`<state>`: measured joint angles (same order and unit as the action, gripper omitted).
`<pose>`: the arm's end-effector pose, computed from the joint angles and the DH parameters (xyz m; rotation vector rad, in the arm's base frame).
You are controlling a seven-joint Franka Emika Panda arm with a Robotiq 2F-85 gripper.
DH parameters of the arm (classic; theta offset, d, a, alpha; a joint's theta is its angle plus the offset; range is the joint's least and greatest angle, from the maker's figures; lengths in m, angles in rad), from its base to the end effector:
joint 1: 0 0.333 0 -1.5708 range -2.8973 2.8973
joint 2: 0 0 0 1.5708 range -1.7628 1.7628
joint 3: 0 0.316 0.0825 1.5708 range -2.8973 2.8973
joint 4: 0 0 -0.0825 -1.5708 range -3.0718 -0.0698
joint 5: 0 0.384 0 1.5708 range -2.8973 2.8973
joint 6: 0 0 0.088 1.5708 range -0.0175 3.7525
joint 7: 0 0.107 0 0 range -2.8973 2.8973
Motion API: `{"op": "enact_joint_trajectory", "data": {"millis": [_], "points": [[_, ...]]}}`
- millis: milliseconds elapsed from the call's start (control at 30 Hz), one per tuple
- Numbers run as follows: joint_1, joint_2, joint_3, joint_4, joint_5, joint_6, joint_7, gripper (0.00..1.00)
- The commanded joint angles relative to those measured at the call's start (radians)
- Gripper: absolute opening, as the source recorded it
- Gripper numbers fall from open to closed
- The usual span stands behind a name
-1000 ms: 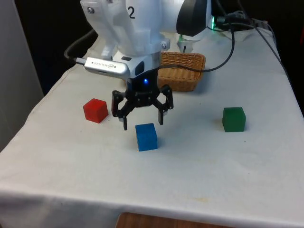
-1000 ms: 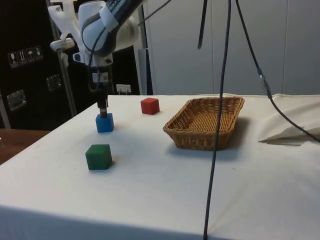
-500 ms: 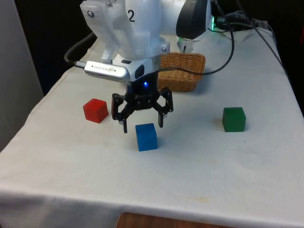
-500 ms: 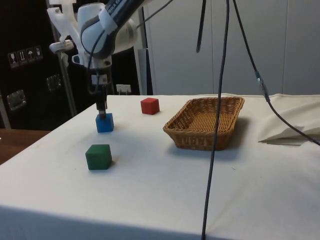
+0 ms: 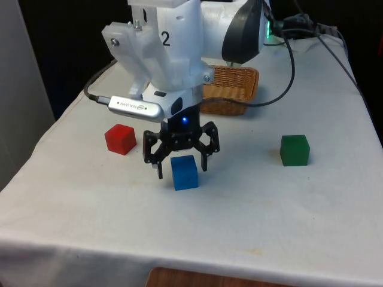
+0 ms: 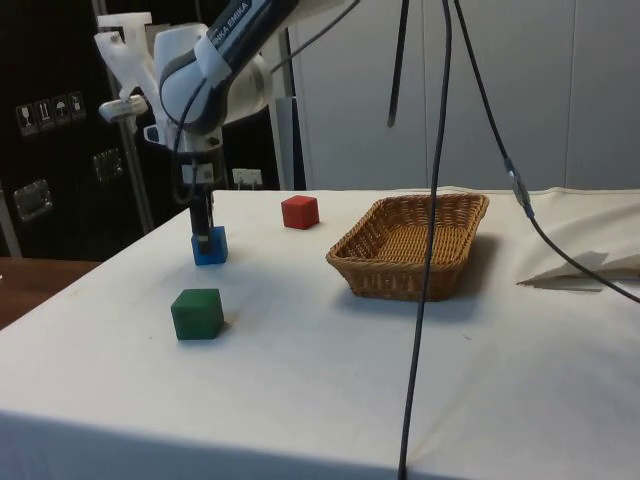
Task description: Pick up the blue cube and place it into the basket.
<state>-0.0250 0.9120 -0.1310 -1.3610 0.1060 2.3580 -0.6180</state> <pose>0.7386 -0.0927 0.1809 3.0067 0.6810 0.1199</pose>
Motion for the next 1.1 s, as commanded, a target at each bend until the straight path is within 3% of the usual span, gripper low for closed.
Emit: {"op": "enact_joint_trajectory", "data": {"millis": [0,200,233,367,533,567,633,667,1067], "points": [[-0.007,0.011,0.008,0.01,0.01,0.003,-0.009,1.0],[-0.005,0.022,0.005,0.02,0.023,-0.001,-0.014,1.0],[0.0,0.019,0.0,0.014,0.019,0.001,-0.008,1.0],[-0.004,0.022,0.003,0.02,0.024,-0.001,-0.012,1.0],[0.0,0.02,0.0,0.015,0.021,0.0,-0.008,0.47],[-0.003,0.022,0.003,0.019,0.024,-0.001,-0.012,0.47],[-0.003,0.022,0.003,0.019,0.024,-0.001,-0.012,0.24],[-0.003,0.022,0.003,0.019,0.024,-0.001,-0.012,0.03],[-0.004,-0.006,-0.005,0.011,0.025,-0.021,-0.009,0.01]]}}
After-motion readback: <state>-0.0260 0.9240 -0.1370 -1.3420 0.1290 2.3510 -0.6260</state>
